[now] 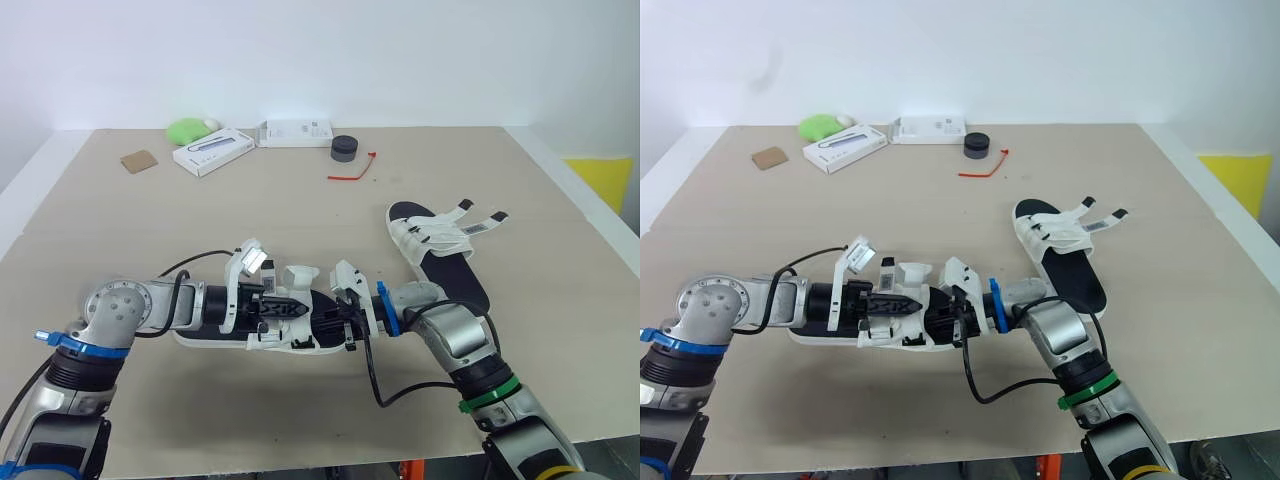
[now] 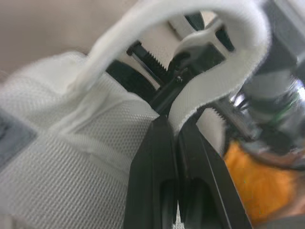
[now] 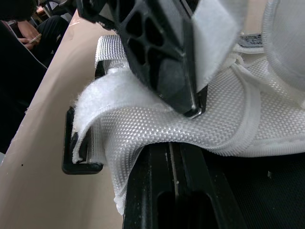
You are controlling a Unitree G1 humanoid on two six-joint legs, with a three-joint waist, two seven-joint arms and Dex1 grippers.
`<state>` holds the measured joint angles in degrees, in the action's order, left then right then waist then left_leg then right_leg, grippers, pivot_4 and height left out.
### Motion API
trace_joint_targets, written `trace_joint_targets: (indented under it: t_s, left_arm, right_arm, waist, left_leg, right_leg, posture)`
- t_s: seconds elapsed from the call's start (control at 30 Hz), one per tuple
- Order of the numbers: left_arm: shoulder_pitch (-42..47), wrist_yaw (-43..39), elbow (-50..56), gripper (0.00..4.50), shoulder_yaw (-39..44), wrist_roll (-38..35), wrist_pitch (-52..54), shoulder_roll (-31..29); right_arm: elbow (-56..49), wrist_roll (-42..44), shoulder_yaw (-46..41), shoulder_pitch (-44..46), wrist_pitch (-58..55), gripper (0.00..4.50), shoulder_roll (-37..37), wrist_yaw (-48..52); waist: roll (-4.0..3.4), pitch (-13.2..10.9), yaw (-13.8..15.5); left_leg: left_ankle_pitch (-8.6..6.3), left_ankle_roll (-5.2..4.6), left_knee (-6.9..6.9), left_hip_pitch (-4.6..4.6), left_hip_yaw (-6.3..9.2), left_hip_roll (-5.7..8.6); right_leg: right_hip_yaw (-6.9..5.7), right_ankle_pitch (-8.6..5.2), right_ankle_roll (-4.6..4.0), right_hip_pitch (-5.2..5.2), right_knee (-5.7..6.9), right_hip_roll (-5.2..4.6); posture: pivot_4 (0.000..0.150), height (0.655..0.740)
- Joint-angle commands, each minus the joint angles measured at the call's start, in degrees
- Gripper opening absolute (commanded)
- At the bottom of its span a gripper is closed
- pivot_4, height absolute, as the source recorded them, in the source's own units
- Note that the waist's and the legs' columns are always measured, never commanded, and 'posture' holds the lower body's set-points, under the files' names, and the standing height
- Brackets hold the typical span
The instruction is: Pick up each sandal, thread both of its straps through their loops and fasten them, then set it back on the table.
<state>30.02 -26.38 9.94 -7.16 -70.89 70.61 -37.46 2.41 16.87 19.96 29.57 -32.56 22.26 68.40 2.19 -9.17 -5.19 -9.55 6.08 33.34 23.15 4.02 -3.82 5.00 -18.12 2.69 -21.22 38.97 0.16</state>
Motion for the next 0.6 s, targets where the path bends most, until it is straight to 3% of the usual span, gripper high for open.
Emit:
trace_joint_targets:
  t_s: [0.03,0.3,0.6]
  left_arm:
    - [-2.4,-10.2,4.3,0.06,-7.1,11.9,-7.6,-2.3]
    - [-3.6,-25.6,5.3,0.06,-10.2,26.6,-23.0,-4.3]
    - [-1.9,-35.3,2.0,0.06,-11.1,35.7,-31.6,-4.6]
  right_arm:
    - [3.5,-1.9,2.6,-2.6,-2.7,0.00,0.4,-1.8]
    - [3.7,-1.9,2.6,-2.4,-2.6,0.00,0.3,-1.8]
    - [4.2,-1.9,2.6,-2.0,-2.2,0.00,-0.1,-1.8]
  waist:
    - [0.00,0.0,0.0]
    - [0.00,0.0,0.1]
    - [-0.01,0.0,0.0]
  left_leg:
    - [0.00,0.00,0.00,0.00,0.00,0.00]
    - [-0.03,-0.05,0.00,0.01,-0.03,0.00]
    - [-0.07,-0.12,-0.01,0.02,-0.04,-0.02]
  right_leg:
    - [0.00,-0.01,0.00,0.00,0.00,0.00]
    - [0.04,-0.06,-0.05,-0.04,-0.01,-0.01]
    - [0.05,-0.07,-0.03,-0.05,-0.01,0.02]
  posture:
    - [0.150,0.7400]
    - [0.150,0.7400]
    - [0.150,0.7400]
